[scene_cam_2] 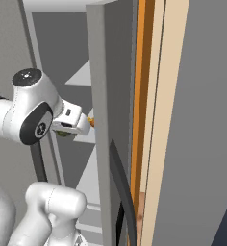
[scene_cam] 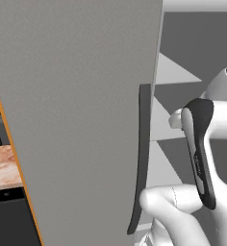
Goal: Take the garlic, cucumber, and tangerine from the freezer and place them in the bowl on the counter.
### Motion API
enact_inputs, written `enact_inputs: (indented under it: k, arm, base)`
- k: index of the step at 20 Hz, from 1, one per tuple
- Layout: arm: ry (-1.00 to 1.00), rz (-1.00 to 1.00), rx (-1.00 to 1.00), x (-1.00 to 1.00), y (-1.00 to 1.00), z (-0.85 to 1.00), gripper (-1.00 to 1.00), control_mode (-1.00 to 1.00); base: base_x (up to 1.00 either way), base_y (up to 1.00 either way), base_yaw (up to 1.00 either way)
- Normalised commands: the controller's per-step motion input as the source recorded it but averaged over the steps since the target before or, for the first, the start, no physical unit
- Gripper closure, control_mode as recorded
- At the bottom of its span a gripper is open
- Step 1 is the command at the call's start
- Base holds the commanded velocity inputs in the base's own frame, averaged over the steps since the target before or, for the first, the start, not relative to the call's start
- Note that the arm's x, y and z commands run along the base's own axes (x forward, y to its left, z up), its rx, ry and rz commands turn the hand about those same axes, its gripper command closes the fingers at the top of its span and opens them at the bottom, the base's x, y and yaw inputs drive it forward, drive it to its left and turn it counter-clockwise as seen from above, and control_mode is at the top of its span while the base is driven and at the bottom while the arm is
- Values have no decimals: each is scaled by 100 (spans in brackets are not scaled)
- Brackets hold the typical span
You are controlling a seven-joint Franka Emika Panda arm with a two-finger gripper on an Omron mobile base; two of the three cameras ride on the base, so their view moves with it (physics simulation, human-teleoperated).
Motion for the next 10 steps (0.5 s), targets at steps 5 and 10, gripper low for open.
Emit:
enact_inputs:
  k: [5,10]
  arm:
    - [0,0,0,-56,22,31,100,-100]
    - [0,0,0,-39,6,11,100,-100]
  base:
    - [0,0,0]
    - [0,0,0]
